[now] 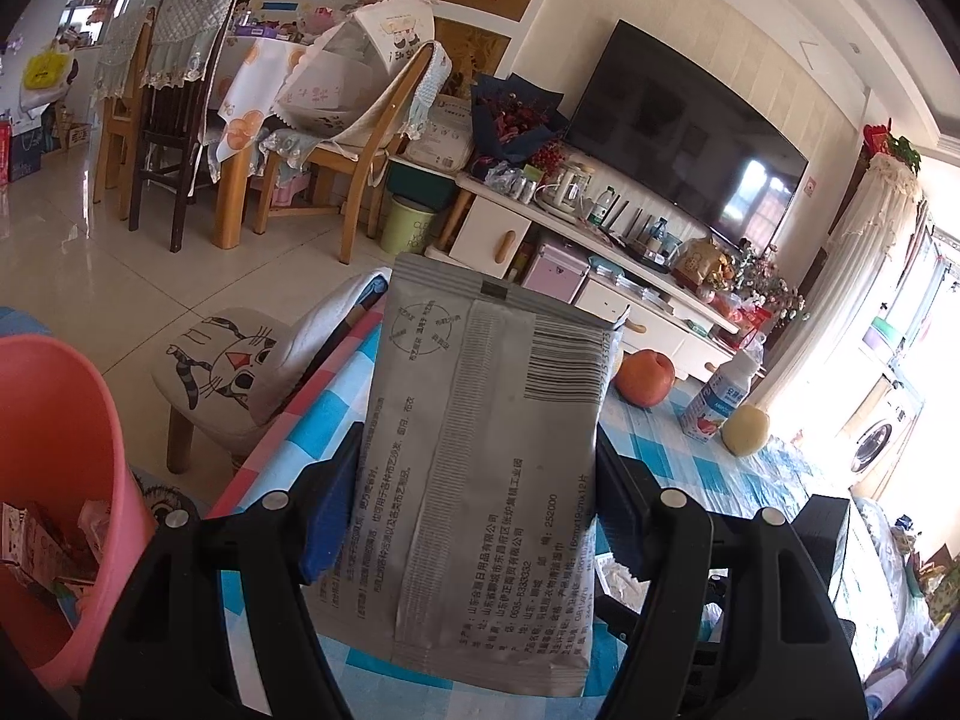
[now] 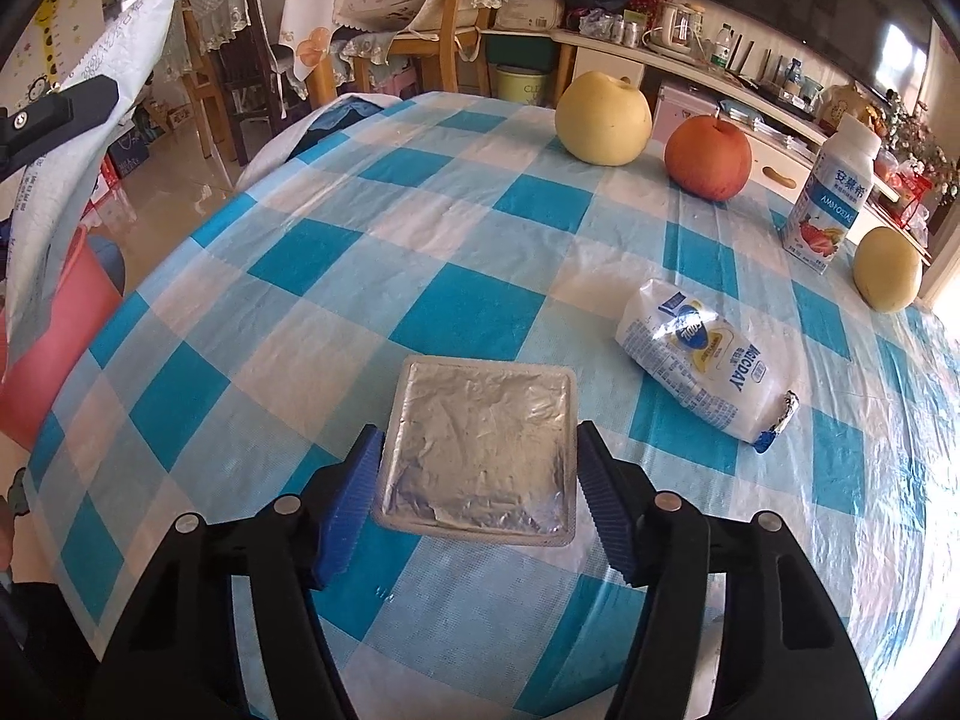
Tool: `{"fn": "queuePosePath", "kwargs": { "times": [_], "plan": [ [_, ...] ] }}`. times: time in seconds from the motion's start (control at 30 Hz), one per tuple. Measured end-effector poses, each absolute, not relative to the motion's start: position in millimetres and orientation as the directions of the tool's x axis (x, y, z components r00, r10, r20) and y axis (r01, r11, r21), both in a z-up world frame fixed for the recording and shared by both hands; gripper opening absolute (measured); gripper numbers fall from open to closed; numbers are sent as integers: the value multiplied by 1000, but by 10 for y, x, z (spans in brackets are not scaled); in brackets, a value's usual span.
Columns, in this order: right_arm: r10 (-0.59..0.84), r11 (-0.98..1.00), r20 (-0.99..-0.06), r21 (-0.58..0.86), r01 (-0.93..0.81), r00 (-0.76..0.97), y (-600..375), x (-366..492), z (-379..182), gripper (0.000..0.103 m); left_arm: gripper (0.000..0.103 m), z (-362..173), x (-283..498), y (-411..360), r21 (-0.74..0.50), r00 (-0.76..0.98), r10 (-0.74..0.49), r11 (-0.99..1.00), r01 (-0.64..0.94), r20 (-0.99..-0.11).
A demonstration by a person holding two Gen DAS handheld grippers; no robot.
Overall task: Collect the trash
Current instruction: 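Carry the sachet and foil packet over the pink bucket and open both grippers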
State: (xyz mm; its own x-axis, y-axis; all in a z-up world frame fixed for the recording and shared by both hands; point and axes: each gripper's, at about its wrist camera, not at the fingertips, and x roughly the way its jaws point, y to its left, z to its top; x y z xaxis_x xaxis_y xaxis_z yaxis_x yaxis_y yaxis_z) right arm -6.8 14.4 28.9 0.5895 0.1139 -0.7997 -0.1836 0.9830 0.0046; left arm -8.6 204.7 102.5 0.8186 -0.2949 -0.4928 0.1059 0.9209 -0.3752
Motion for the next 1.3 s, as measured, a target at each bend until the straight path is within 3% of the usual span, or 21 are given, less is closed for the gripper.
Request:
{"fn": "queuePosePath", "kwargs": {
  "times": [0.43,0.73,0.97,1.07,1.2,1.3],
  "plan": [
    [344,923,-689,124,-363,639,966,-116,1133,65,70,1233,-294,2837,-394,865,-131,915,-82,-485],
    [520,805,-645,150,-574,560,2178,-123,1485,65,70,1132,-471,3830,-404,821,93,836,-372,-564],
    [575,730,-657,143,-669,487,3005,-95,1403,66,73,856,-513,4362,-415,746,147,754,-510,-650],
    [565,732,-678,148,-665,470,3154,-35,1275,68,77,754,-542,4549,-445,724,144,703,-554,-674],
    [566,747,-671,171,-643,479,3106,-43,1195,82,82,760,-547,4582,-442,729,156,706,-554,-666],
    [548,773,-663,169,-612,510,2990,-107,1203,85,82,777,-541,4567,-421,732,170,723,-548,-660]
  ]
}}
